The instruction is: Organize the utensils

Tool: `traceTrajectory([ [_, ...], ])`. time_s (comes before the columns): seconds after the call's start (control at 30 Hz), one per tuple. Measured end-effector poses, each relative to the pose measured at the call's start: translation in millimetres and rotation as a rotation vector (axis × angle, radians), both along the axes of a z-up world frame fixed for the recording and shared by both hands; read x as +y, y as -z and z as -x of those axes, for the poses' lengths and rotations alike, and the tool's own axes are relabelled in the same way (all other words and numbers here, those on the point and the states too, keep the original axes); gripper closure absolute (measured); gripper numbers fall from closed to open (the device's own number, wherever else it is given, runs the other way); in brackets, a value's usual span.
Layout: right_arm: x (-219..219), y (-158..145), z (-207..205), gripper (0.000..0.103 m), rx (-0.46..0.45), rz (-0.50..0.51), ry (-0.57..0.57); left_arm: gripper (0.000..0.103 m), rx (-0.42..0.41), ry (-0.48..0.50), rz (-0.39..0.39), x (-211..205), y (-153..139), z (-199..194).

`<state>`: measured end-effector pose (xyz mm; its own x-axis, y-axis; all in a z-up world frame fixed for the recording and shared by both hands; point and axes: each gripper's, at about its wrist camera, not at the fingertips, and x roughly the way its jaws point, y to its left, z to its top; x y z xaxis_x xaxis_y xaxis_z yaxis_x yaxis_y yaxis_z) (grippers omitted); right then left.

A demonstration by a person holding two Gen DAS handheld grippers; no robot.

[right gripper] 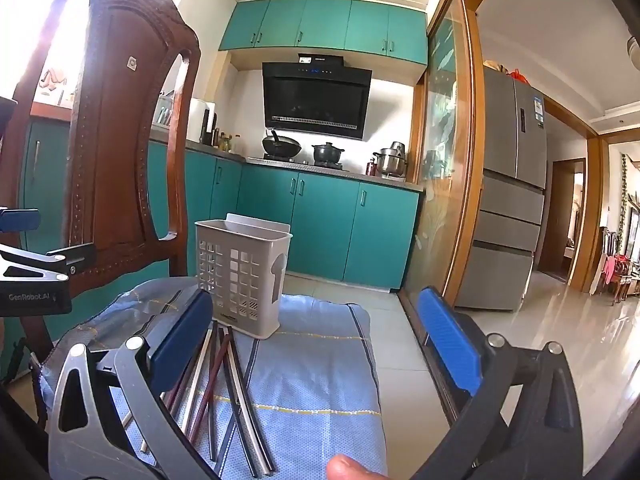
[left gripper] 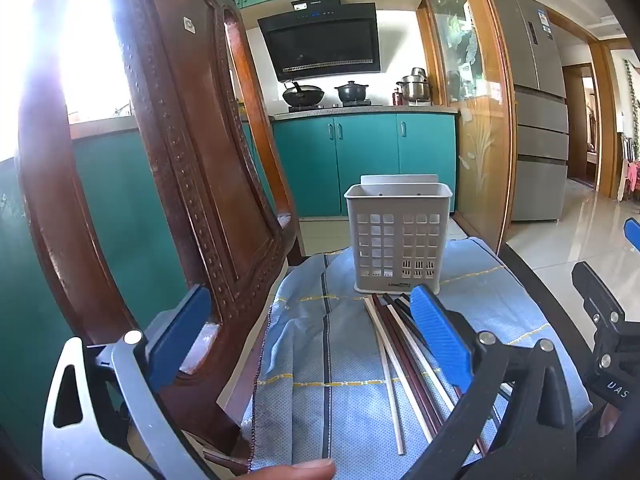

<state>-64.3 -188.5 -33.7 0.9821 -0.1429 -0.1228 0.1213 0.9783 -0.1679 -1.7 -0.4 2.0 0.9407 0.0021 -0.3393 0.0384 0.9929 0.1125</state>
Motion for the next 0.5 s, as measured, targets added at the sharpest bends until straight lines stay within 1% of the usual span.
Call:
traceTrajectory([
  [0.5, 0.7, 0.2, -0.2, 0.002, 0.003, 0.001, -0.001, 0.004, 0.004, 0.001, 0.003, 1.5, 2.7, -2.4],
])
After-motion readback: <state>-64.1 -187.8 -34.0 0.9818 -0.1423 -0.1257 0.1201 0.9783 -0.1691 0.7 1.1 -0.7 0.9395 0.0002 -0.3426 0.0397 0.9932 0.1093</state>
